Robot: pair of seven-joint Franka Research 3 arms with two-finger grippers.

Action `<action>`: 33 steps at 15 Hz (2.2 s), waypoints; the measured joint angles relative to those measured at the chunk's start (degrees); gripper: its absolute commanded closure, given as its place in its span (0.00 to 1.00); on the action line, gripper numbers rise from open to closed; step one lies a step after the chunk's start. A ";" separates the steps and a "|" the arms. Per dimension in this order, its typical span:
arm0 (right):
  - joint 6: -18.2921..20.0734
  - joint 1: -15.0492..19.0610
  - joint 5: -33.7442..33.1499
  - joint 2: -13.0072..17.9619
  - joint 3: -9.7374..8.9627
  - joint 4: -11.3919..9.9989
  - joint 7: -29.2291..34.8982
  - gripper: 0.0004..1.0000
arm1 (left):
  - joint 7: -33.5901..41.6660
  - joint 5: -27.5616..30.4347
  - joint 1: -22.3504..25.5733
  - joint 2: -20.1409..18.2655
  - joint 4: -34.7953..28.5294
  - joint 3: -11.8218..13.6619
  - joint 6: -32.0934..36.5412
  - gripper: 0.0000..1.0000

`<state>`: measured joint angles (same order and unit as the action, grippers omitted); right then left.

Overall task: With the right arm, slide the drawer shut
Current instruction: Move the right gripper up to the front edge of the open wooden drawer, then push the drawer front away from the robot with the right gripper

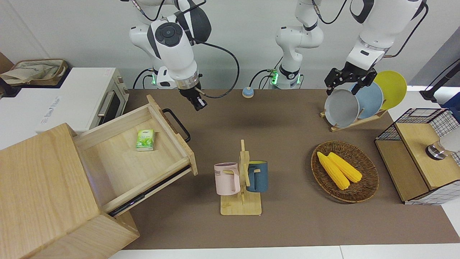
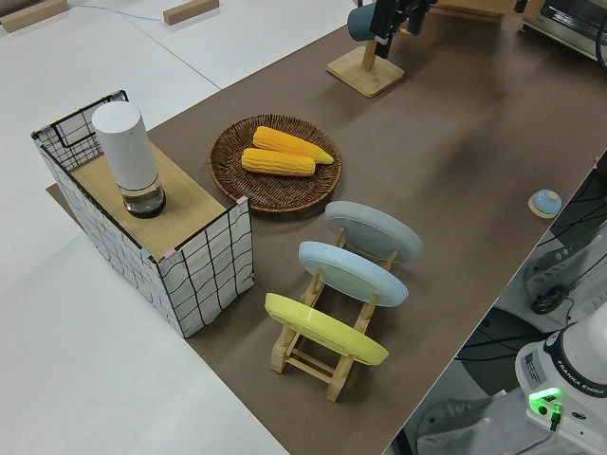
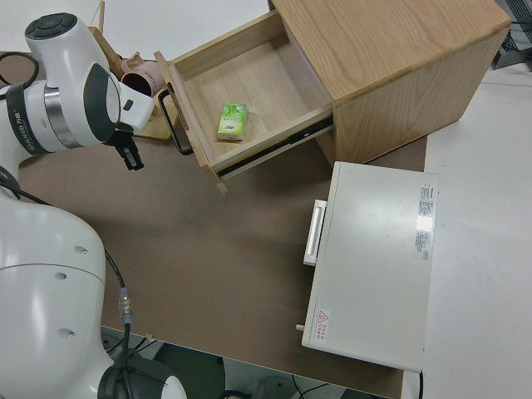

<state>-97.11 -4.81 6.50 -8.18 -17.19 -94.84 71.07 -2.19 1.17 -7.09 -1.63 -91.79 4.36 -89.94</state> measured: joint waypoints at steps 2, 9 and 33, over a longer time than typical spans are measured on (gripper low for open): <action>-0.57 0.23 0.00 -0.62 0.21 0.00 0.00 1.00 | 0.00 0.00 0.00 0.00 0.00 0.00 0.00 0.00; -1.82 0.73 -1.23 -2.20 0.58 0.01 -0.05 1.00 | 0.00 0.00 0.00 0.00 0.00 0.00 0.00 0.00; -1.29 2.60 -6.05 -5.50 7.63 4.14 -8.42 1.00 | 0.00 0.00 0.00 0.00 0.00 0.00 0.00 0.00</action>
<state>-98.39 -2.21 0.45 -13.68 -9.57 -90.70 62.65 -2.19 1.17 -7.09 -1.63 -91.79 4.36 -89.94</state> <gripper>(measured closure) 0.991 0.000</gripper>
